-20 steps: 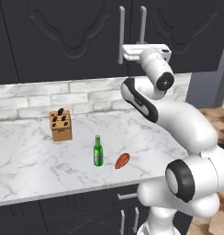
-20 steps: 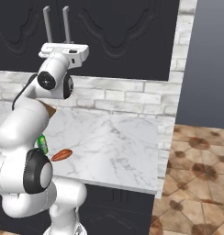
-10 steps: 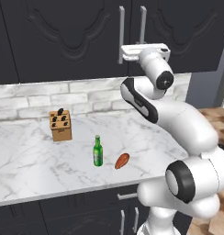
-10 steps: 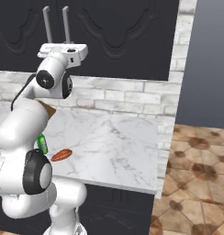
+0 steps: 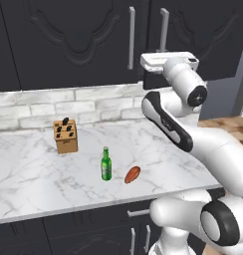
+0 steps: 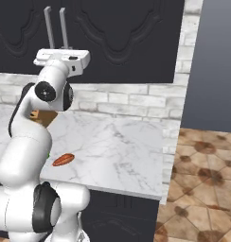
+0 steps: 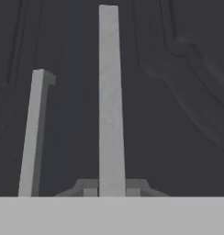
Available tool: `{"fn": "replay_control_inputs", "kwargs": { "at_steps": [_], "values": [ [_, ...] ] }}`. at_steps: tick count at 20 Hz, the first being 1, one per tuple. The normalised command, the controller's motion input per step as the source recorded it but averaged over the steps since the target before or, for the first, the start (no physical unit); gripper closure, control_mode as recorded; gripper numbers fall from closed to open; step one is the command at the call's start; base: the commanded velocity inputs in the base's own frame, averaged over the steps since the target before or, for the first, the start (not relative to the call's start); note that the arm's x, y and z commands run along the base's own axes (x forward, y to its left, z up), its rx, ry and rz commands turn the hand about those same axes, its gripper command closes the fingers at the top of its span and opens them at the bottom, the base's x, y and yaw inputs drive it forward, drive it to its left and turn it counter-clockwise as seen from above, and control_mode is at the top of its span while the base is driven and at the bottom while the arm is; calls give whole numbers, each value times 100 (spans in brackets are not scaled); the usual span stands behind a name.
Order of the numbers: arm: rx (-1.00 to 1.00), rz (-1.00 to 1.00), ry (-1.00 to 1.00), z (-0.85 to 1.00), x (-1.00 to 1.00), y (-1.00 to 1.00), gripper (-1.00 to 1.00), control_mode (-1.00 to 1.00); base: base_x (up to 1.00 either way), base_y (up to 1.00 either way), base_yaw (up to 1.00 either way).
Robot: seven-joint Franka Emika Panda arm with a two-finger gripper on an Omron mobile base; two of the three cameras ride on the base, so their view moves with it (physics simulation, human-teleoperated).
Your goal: Pick the pan from the cabinet and place it on the stove. Then turn on the stove burner for the pan.
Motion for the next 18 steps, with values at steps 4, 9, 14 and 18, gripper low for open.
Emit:
{"fn": "replay_control_inputs", "kwargs": {
  "at_steps": [4,9,14,18],
  "values": [
    [-4,7,3,26,-68,-34,100,-100,0,0,0],
    [-4,5,0,35,-75,-36,100,-100,0,0,0],
    [0,1,0,32,-88,-46,100,-100,0,0,0],
    [0,0,0,26,-89,-59,100,-100,0,0,0]
  ]
}}
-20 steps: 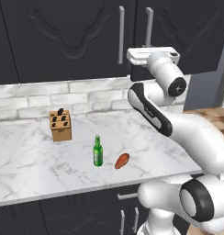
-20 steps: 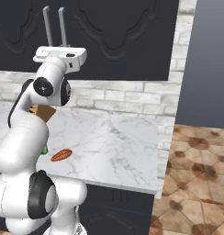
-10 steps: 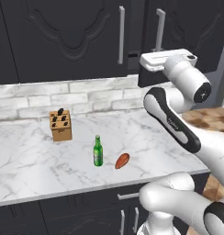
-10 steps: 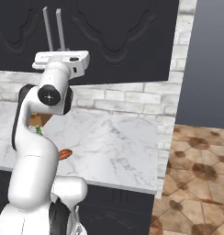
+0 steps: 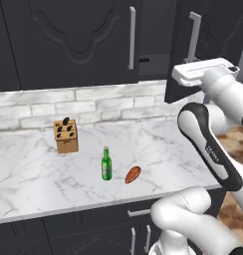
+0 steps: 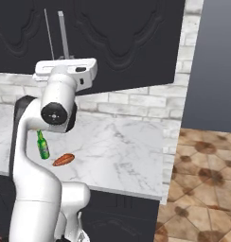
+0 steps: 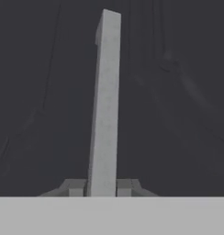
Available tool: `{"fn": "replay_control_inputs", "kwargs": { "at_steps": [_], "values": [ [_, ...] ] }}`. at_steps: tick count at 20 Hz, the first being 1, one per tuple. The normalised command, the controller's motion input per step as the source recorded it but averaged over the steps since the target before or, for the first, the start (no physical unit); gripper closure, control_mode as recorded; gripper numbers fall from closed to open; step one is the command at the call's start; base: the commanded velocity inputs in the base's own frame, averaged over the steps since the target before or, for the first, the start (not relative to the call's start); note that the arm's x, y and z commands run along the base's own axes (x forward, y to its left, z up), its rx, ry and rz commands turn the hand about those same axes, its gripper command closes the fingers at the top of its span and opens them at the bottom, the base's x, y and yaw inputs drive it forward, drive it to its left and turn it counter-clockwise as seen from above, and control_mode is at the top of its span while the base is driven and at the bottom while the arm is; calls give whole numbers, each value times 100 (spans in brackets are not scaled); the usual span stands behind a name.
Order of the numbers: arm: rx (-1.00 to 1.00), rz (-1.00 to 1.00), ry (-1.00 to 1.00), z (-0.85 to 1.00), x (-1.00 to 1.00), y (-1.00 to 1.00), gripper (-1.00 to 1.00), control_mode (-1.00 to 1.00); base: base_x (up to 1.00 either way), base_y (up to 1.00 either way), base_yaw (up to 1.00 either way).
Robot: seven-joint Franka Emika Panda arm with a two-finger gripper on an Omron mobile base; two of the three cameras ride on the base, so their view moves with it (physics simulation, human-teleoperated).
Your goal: Pick the pan from the cabinet and place it on the stove. Then turn on the stove burner for the pan.
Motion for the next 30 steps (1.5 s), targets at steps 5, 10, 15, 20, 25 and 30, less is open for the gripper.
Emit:
{"fn": "replay_control_inputs", "kwargs": {
  "at_steps": [5,10,15,20,25,30],
  "values": [
    [-2,0,4,13,-63,-60,100,-100,0,0,0],
    [-3,0,11,0,-29,-65,100,-100,0,0,0],
    [-2,0,12,-1,-8,-50,-100,-100,0,0,0],
    [0,1,-9,0,-22,-12,-100,-100,0,0,0],
    [-7,5,-22,0,-82,11,-100,-100,0,0,0],
    [-19,2,-8,1,-49,67,-100,-100,0,0,0]
  ]
}}
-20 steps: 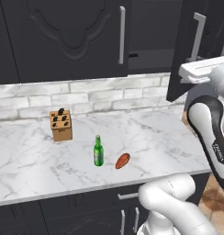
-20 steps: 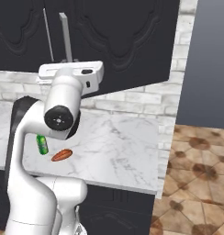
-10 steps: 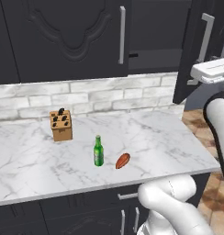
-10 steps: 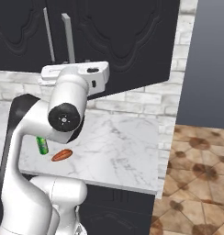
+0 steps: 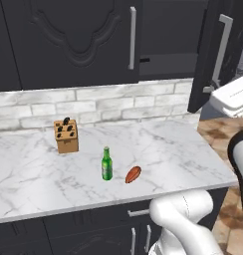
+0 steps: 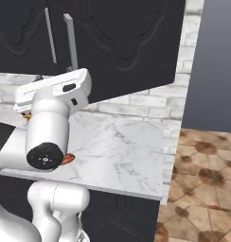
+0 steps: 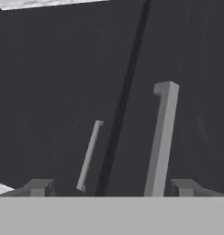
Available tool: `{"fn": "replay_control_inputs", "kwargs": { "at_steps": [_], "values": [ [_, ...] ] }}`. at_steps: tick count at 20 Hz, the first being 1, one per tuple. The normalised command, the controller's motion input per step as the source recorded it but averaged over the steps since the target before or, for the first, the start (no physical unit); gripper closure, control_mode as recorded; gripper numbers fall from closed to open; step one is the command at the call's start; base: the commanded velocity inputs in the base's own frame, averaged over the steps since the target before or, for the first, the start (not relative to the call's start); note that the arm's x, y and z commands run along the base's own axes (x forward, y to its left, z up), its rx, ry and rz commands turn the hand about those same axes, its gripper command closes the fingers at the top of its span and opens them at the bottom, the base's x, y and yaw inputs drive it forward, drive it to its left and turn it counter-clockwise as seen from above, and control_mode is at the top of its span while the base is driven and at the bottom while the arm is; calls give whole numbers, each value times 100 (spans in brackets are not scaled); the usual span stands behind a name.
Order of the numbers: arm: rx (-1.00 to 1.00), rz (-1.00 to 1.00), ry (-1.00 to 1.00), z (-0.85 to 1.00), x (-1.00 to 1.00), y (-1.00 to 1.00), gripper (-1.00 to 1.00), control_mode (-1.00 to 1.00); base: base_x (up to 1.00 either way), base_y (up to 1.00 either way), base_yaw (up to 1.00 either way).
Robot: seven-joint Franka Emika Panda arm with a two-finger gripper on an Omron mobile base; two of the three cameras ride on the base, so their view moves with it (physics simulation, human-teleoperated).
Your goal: Pick the pan from the cabinet and place it on the stove. Then turn on the stove burner for the pan.
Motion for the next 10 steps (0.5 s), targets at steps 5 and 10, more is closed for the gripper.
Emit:
{"fn": "replay_control_inputs", "kwargs": {
  "at_steps": [5,10],
  "values": [
    [-24,-10,0,8,-5,77,-100,-100,0,0,0],
    [-24,-38,15,0,2,48,-100,-100,0,0,0]
  ]
}}
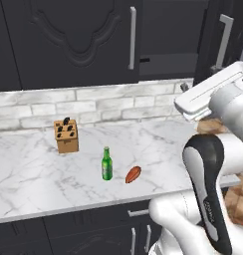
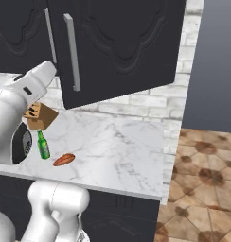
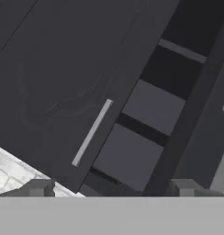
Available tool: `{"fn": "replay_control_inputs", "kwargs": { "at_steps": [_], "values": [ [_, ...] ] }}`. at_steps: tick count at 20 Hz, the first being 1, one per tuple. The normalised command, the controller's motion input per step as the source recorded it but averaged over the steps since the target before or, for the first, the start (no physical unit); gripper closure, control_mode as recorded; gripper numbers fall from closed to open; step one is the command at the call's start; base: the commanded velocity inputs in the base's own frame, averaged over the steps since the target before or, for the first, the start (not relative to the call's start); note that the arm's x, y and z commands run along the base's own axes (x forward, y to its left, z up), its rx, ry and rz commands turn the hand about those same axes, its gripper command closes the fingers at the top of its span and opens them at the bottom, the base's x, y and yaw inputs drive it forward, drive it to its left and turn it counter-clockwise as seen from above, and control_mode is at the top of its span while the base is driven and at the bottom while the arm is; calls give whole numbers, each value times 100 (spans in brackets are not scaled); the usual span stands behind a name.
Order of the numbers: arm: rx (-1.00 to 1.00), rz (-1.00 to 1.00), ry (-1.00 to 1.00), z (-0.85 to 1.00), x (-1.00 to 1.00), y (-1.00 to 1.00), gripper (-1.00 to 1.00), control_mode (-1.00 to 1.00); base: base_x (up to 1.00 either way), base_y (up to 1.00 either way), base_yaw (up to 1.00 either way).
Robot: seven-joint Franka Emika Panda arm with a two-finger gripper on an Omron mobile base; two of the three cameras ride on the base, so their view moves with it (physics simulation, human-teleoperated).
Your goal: Pick the pan from the cabinet and place it on the stove. Then turn on the stove burner for the pan.
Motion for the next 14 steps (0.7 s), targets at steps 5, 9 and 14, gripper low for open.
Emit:
{"fn": "replay_control_inputs", "kwargs": {
  "at_steps": [5,9,14],
  "values": [
    [-21,-46,25,-9,12,31,-100,-100,0,0,0],
    [-18,-49,32,-12,31,17,-100,-100,0,0,0],
    [-17,-47,37,-10,55,10,-100,-100,0,0,0]
  ]
}}
